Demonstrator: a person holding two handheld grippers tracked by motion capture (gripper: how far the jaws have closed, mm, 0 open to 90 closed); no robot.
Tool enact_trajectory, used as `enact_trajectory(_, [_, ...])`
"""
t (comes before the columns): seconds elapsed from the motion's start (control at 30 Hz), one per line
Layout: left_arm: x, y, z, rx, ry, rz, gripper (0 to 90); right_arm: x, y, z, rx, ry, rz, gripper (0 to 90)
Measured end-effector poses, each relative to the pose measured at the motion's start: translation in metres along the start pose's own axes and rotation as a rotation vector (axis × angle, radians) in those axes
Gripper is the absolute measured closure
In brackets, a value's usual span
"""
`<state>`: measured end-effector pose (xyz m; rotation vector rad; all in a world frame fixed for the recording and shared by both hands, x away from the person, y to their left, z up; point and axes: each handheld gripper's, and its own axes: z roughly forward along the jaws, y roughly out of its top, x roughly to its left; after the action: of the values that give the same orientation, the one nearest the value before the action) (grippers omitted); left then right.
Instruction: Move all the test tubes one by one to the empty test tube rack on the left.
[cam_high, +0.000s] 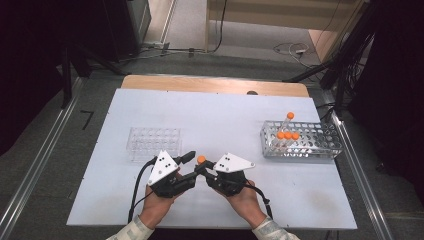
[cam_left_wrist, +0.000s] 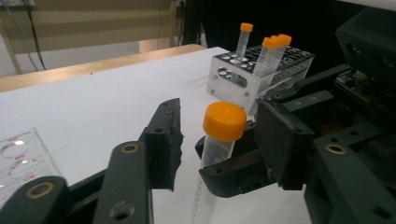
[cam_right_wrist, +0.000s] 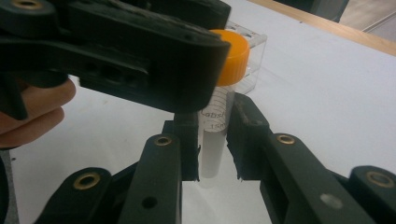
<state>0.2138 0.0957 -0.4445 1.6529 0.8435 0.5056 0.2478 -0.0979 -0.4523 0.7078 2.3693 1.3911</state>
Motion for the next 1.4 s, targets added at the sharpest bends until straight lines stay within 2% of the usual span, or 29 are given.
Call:
enact_trajectory(0.13, [-0.001,-0.001,0.002,0.008,-0.003,0.007,56.6,0.002,0.0,0.001,0.004,0.007,-0.002,72.1])
enact_trajectory(0.17, [-0.002,-0.001,0.003,0.008,-0.002,0.01,60.6,0.002,0.0,0.001,0.004,0.009,-0.004,72.0])
enact_trajectory(0.33, [-0.003,-0.002,0.003,0.014,0.006,0.024,67.2,0.0,-0.001,0.001,0.004,0.01,0.005,72.0])
enact_trajectory(0.8, [-0.004,-0.002,0.003,0.004,0.012,0.023,69.5,0.0,-0.001,0.0,-0.001,0.02,0.013,71.2])
enact_trajectory(0.87, [-0.003,-0.002,0.003,0.001,0.012,0.022,69.6,-0.001,-0.001,0.0,-0.002,0.034,0.022,61.7])
enact_trajectory(0.97, [-0.002,-0.002,0.002,0.002,0.014,0.019,69.7,-0.003,-0.002,0.0,-0.007,0.054,0.023,57.3])
enact_trajectory(1.0, [-0.001,-0.002,0.002,0.002,0.016,0.02,69.7,-0.003,-0.002,0.0,-0.005,0.059,0.021,50.8])
enact_trajectory(1.07, [0.001,-0.002,0.002,-0.001,0.019,0.012,69.7,-0.003,-0.002,0.0,-0.001,0.061,0.026,49.4])
enact_trajectory(1.1, [0.002,-0.002,0.001,-0.002,0.02,0.008,69.7,-0.003,-0.002,-0.001,0.001,0.067,0.033,43.5])
enact_trajectory(1.13, [0.002,-0.002,0.001,-0.003,0.021,0.002,69.7,-0.003,-0.002,-0.001,0.001,0.067,0.033,43.5])
enact_trajectory(1.17, [0.003,-0.001,0.0,-0.005,0.022,0.0,69.7,-0.004,-0.002,-0.001,0.01,0.058,0.04,36.0])
enact_trajectory(1.4, [0.01,0.001,-0.004,-0.015,0.03,-0.022,69.7,-0.008,-0.004,-0.002,0.022,0.052,0.06,26.9])
